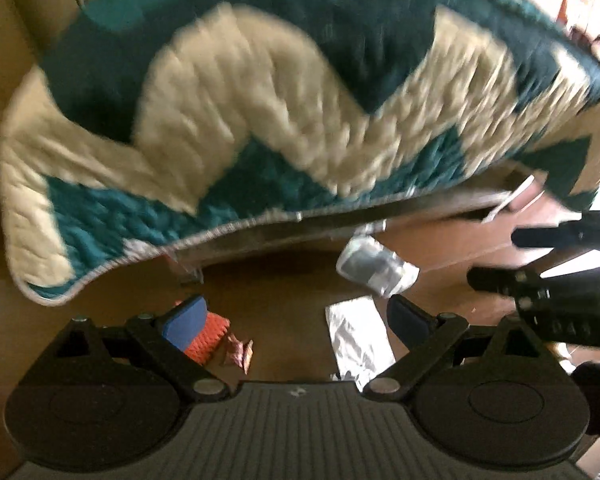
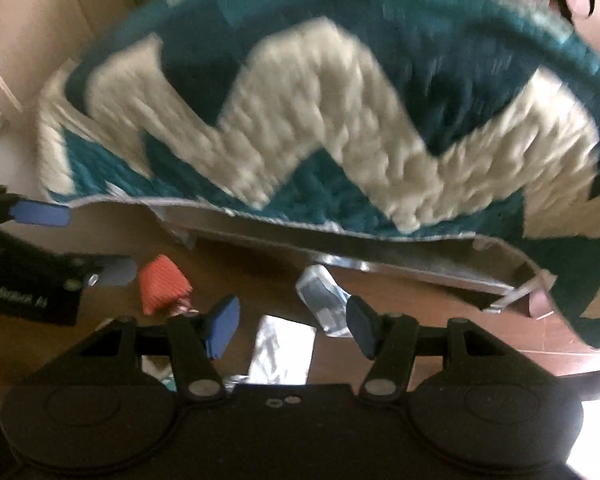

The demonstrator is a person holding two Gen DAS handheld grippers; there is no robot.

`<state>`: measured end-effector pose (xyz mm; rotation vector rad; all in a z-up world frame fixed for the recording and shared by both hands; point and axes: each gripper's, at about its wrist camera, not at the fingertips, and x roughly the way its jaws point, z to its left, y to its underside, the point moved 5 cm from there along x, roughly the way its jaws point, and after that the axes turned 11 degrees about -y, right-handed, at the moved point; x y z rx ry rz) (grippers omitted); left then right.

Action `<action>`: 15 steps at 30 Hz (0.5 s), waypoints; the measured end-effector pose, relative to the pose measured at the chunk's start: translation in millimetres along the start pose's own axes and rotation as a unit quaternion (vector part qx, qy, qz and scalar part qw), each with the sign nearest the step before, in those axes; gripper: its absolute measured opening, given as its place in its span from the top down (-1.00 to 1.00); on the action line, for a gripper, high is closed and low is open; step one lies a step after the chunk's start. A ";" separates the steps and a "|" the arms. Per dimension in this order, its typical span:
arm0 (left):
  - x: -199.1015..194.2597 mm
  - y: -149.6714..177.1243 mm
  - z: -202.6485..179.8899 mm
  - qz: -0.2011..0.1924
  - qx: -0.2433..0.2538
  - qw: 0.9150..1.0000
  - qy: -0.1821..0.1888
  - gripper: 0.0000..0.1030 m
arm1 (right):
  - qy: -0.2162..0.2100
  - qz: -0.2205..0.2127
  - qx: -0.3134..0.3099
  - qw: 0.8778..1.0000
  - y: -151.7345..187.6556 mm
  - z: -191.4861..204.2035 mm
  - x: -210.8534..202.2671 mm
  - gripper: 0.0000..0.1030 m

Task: Collect trash
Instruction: 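Grasp the white tissue with left while right grasps the clear printed wrapper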

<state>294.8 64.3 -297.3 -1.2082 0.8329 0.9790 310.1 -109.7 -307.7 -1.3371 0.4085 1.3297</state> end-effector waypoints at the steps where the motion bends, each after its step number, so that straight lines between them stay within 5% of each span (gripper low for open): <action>1: 10.6 1.1 -3.9 0.005 0.004 1.000 0.003 -0.89 | 0.003 0.002 0.000 1.000 -0.3 -6.8 11.0 -0.15; 15: 180.4 41.0 -60.6 0.123 -0.014 0.992 0.026 -0.89 | 0.011 0.081 0.021 0.996 18.3 -81.0 158.8 -0.14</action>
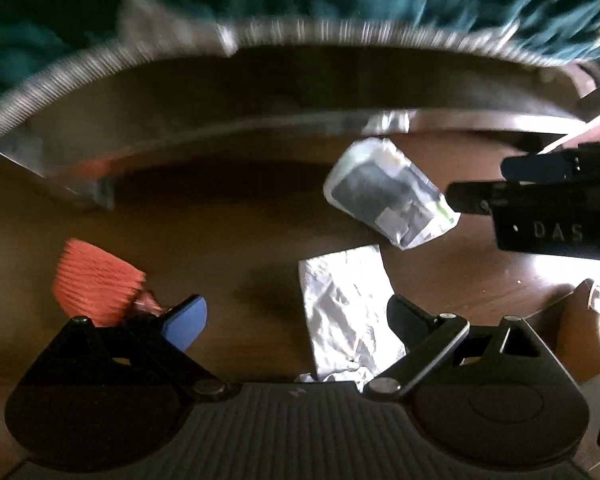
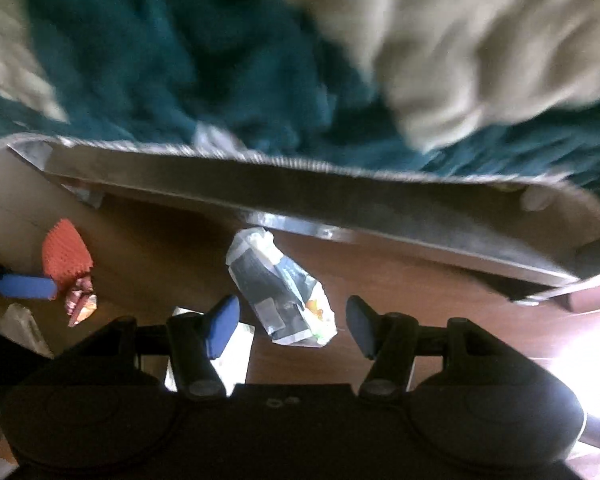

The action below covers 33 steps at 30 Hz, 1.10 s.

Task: Collect trash
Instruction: 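Grasp the white tissue with left while right grasps the clear printed wrapper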

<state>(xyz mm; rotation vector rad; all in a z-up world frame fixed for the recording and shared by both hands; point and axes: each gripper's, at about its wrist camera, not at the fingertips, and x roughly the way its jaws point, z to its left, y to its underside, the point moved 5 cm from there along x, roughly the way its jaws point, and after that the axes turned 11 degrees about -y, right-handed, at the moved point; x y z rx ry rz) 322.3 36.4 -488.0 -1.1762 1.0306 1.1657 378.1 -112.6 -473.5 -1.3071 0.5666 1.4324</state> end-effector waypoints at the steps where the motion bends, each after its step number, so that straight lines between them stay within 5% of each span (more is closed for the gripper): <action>1: 9.4 0.8 -2.7 0.006 -0.005 1.000 0.006 -0.89 | -0.001 0.005 -0.001 1.000 -1.7 -0.6 8.2 -0.14; 14: 72.2 11.7 -41.6 0.039 0.001 0.999 0.030 -0.77 | -0.005 0.032 -0.019 0.999 -0.2 -10.7 65.5 -0.07; 18: 78.9 13.8 -47.9 0.043 0.006 0.999 0.030 -0.34 | -0.005 0.034 -0.019 0.999 1.9 -11.0 72.9 0.01; 21: 83.1 16.7 -50.1 0.047 0.008 0.999 0.026 -0.11 | 0.000 0.040 -0.018 0.999 2.5 -13.0 78.6 0.42; 25: 84.8 20.8 -48.7 0.036 0.010 0.999 0.018 0.10 | 0.007 0.042 -0.016 0.999 2.6 -14.9 83.3 0.71; 27: 83.9 21.5 -45.7 0.035 0.005 0.999 0.014 0.46 | 0.008 0.042 -0.014 0.999 3.7 -15.9 85.2 0.77; 33: 84.0 19.6 -36.8 0.035 -0.008 0.999 0.027 0.84 | 0.013 0.041 -0.019 0.999 6.3 -13.0 76.0 0.96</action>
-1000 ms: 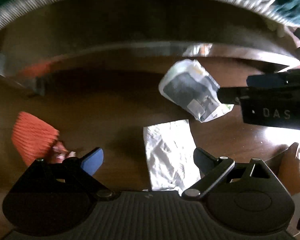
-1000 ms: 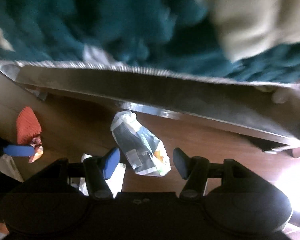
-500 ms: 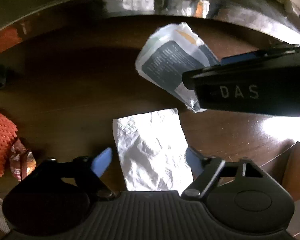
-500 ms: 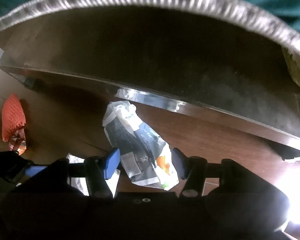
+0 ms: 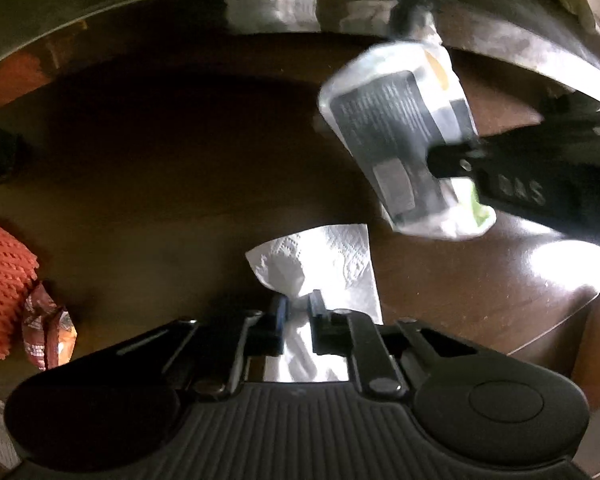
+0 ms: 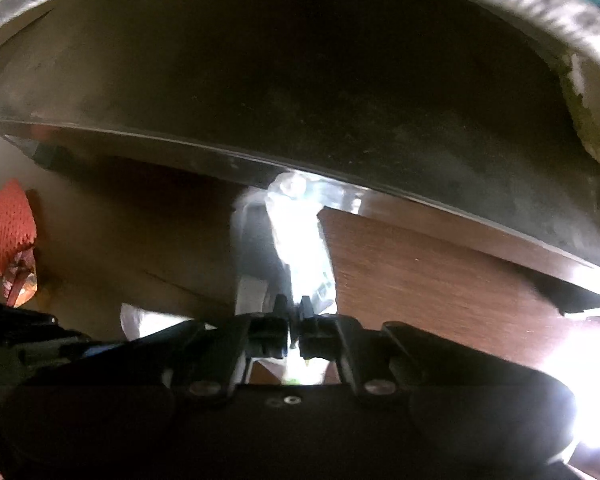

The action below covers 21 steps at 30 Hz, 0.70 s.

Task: Collect trash
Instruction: 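Grasp the white tissue with left while right grasps the clear printed wrapper, then lift the tissue in left while right carries the wrapper toward the bin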

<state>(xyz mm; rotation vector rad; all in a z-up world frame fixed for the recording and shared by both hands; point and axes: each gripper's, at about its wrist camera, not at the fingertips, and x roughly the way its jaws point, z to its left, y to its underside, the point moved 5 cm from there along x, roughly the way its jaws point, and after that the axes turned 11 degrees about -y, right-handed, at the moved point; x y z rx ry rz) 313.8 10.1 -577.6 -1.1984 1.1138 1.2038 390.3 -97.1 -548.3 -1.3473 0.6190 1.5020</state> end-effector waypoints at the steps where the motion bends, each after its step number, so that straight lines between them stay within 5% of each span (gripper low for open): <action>1: 0.0 -3.7 2.5 -0.001 -0.003 1.000 0.002 0.84 | 0.000 -0.001 0.004 1.000 0.1 0.4 -2.7 0.96; 11: -49.8 -3.1 2.3 -0.025 0.004 1.000 0.007 0.87 | 0.009 0.009 0.049 0.999 10.6 10.4 -62.4 0.98; 21: -162.7 3.1 2.7 -0.072 -0.003 0.997 0.014 0.88 | 0.029 -0.026 0.086 0.995 38.9 23.1 -186.5 0.98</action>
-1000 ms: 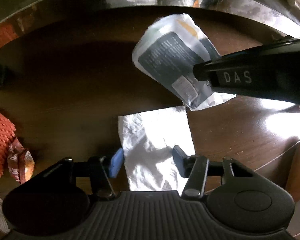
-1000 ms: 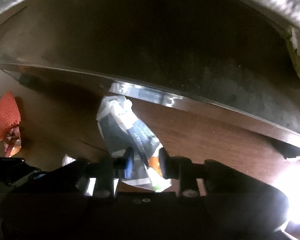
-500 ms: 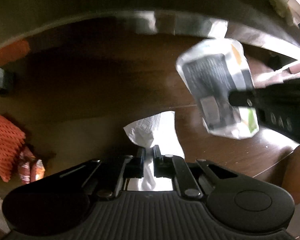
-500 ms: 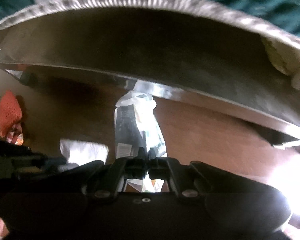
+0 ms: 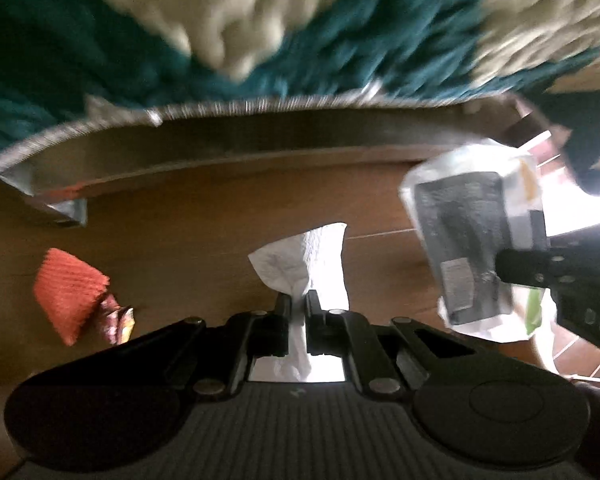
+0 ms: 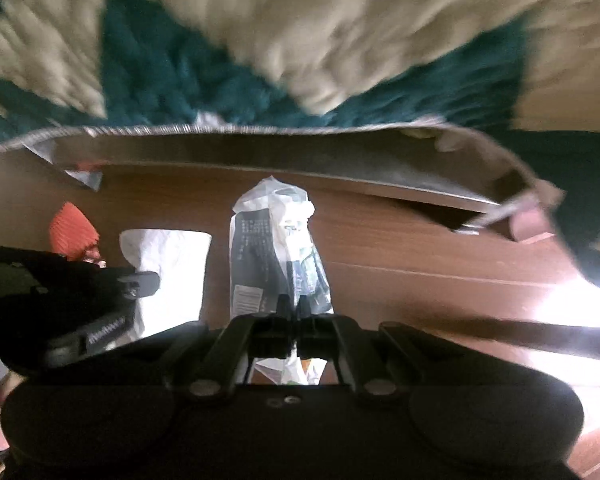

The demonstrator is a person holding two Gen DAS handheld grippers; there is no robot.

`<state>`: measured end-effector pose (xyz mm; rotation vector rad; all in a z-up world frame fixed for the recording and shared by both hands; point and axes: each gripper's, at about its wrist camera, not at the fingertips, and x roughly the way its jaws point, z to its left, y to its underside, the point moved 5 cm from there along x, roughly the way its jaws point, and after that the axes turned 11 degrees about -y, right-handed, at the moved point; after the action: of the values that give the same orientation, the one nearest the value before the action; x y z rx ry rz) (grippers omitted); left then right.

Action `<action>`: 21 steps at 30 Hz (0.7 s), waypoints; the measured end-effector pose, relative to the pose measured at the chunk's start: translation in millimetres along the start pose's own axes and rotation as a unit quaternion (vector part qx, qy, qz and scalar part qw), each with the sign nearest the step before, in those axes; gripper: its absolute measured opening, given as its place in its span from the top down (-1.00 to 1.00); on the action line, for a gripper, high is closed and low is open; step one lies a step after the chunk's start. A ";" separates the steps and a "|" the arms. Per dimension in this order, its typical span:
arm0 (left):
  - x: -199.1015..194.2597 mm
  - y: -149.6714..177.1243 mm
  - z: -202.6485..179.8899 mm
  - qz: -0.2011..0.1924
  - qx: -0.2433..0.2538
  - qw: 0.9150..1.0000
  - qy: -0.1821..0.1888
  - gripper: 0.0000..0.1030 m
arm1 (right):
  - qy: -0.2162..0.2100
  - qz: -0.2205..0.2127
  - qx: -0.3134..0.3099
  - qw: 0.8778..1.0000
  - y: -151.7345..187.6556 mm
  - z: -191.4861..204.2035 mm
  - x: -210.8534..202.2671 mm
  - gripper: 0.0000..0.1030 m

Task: Collect trash
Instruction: 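Lift the tissue in left while right carries the wrapper toward the bin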

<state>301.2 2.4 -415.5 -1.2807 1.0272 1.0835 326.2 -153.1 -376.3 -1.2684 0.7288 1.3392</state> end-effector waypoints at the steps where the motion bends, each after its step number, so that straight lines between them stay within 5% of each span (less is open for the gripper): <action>1: -11.8 -0.2 -1.1 -0.006 -0.003 1.000 0.003 0.88 | -0.001 -0.006 0.006 1.000 3.1 0.1 -16.3 0.98; 12: -189.3 -10.4 -11.5 -0.105 -0.011 0.994 0.021 0.87 | -0.019 -0.120 0.008 0.993 28.7 27.7 -197.7 0.98; 21: -336.3 -5.4 -57.3 -0.214 0.015 0.976 0.039 0.87 | -0.027 -0.222 -0.002 0.975 72.9 33.3 -332.6 0.98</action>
<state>239.5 -67.3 -87.3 -1.4453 0.7713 0.6896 190.9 -233.7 -72.6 -1.2996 0.3729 1.0028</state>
